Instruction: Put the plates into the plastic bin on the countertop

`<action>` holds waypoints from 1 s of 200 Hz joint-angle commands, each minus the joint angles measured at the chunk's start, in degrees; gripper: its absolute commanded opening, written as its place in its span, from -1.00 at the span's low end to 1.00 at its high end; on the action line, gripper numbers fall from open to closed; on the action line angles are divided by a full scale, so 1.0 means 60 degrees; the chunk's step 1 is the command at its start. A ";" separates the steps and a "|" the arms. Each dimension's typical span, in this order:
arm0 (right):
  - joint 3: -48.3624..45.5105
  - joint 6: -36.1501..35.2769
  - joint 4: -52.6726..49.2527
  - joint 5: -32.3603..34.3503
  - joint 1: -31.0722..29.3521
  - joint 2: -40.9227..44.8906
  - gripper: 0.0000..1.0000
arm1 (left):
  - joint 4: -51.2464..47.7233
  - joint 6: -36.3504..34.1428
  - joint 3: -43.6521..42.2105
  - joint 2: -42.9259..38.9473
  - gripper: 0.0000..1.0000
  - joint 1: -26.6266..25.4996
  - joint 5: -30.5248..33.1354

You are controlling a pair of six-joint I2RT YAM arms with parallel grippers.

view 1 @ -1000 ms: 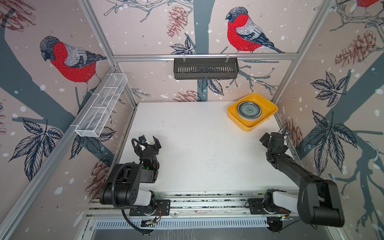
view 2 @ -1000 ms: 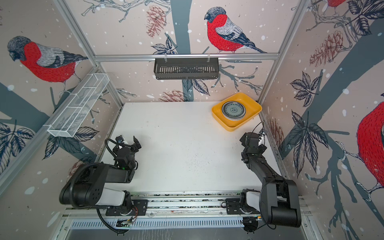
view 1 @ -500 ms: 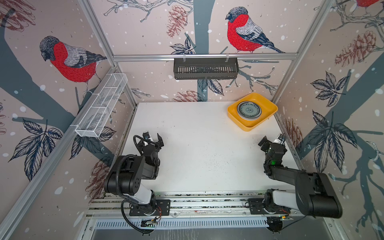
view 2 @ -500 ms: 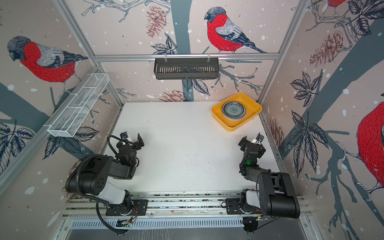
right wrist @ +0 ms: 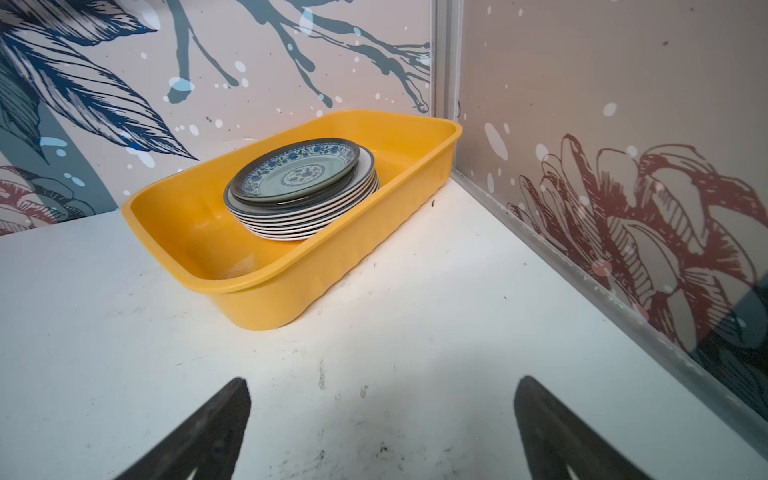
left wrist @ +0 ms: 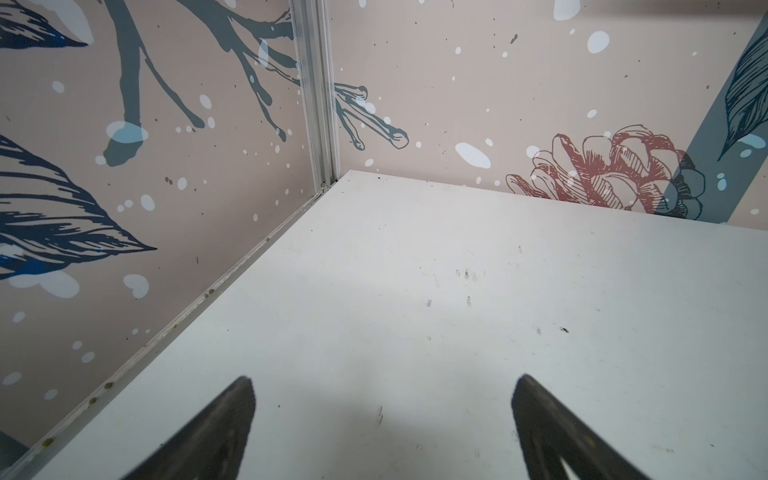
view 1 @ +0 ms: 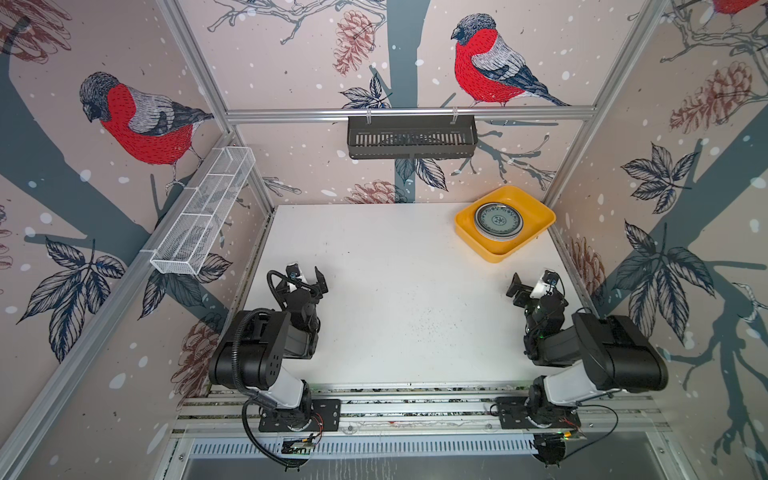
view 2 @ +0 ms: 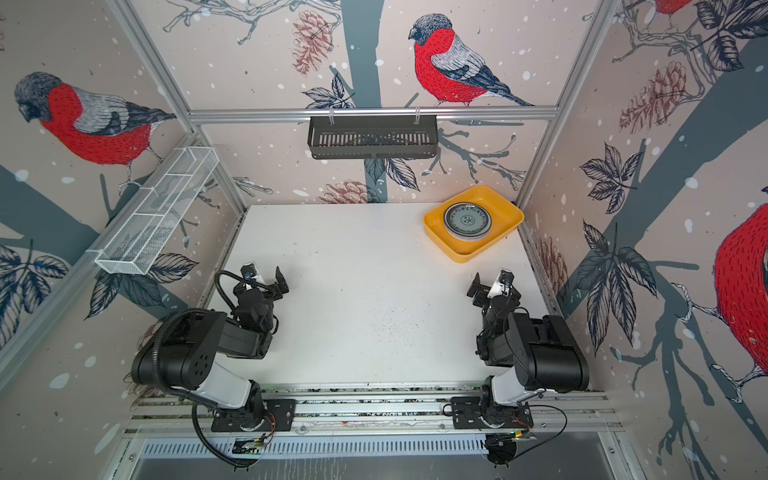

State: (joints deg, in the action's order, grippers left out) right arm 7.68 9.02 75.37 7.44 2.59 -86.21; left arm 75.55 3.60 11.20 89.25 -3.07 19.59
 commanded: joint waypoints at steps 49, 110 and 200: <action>0.0653 -0.0534 0.0095 0.0118 -0.0378 -0.0337 0.99 | 0.0313 -0.0174 0.0212 0.0081 0.93 -0.0062 0.0147; 0.0580 -0.0767 0.0167 0.0480 -0.0633 -0.0282 0.99 | 0.0431 -0.0262 0.0153 0.0051 0.93 -0.0133 0.0228; 0.0635 -0.0799 0.0129 0.0520 -0.0673 -0.0317 0.99 | 0.0366 -0.0364 0.0208 0.0081 0.93 -0.0220 0.0253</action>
State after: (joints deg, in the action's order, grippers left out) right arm 11.14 4.56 74.65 9.76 -1.41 -88.05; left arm 75.33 1.98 12.14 89.71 -4.34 20.03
